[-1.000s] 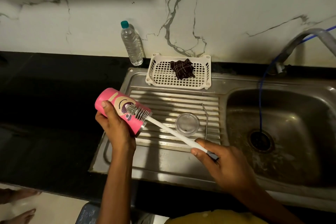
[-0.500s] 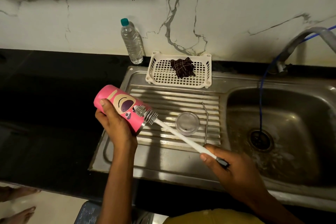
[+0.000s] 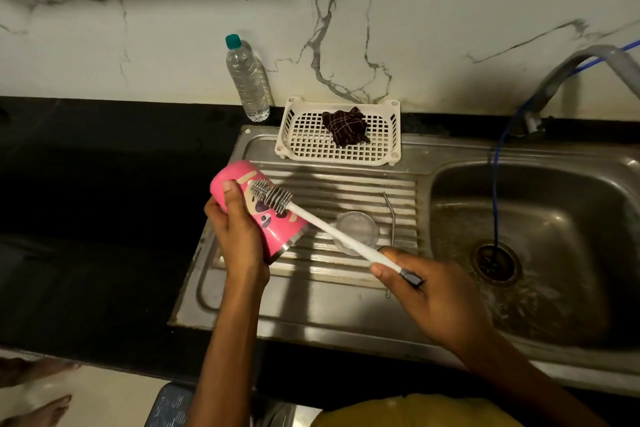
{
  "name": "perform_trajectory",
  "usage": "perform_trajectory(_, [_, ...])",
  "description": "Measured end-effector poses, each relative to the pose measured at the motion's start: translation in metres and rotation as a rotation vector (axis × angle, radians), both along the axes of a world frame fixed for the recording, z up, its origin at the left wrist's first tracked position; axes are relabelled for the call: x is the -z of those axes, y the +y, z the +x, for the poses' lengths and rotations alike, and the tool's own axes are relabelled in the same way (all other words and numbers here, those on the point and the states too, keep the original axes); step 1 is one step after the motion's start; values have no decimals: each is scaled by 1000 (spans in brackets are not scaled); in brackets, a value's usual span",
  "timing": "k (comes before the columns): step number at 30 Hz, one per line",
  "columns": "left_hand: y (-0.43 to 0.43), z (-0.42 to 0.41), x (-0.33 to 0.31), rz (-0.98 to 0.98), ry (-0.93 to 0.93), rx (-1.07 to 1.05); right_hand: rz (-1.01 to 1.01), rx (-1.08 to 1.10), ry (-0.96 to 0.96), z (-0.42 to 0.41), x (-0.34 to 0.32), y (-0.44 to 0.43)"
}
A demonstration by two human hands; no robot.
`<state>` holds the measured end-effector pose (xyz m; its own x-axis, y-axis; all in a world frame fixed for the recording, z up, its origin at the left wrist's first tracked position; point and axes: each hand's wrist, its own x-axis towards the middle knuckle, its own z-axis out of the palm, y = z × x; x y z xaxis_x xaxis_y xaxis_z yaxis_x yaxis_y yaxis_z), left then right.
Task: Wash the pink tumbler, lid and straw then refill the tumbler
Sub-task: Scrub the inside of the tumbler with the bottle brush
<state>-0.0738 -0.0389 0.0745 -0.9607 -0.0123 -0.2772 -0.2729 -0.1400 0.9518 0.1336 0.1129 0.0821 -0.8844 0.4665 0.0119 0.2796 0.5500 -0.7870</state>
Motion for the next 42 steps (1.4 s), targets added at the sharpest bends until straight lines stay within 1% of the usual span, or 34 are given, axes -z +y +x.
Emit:
perform_trajectory(4, [5, 4, 2, -58, -16, 122, 102, -40, -27, -8, -1, 21])
perform_trajectory(9, [7, 9, -1, -26, -59, 270, 250, -71, -54, -10, -5, 43])
perform_trajectory(13, [7, 10, -3, -21, -141, 308, 270, -104, -4, 5, -10, 57])
perform_trajectory(15, [7, 9, -4, 3, -182, 324, 276, -150, -15, 18, -9, 68])
perform_trajectory(17, [8, 8, -5, -8, -188, 356, 275, -204, -34, 30, -6, 80])
perform_trajectory(20, [15, 13, -7, -58, -154, 414, 326, -249, -23, 41, -10, 95])
perform_trajectory(23, [22, 17, -4, -48, -165, 426, 409, -249, 18, 40, -13, 104])
perform_trajectory(26, [30, 24, -8, -19, -194, 484, 475, -220, 62, 34, -8, 115])
perform_trajectory(32, [38, 29, -8, -58, -178, 502, 501, -148, 85, 15, -6, 135])
perform_trajectory(36, [36, 27, -11, -32, -188, 513, 499, -125, 74, 4, -9, 140])
perform_trajectory(39, [35, 24, -11, -3, -192, 507, 470, -131, 80, 1, -11, 134])
perform_trajectory(42, [36, 24, -12, 23, -206, 462, 411, -199, 94, 10, -8, 127])
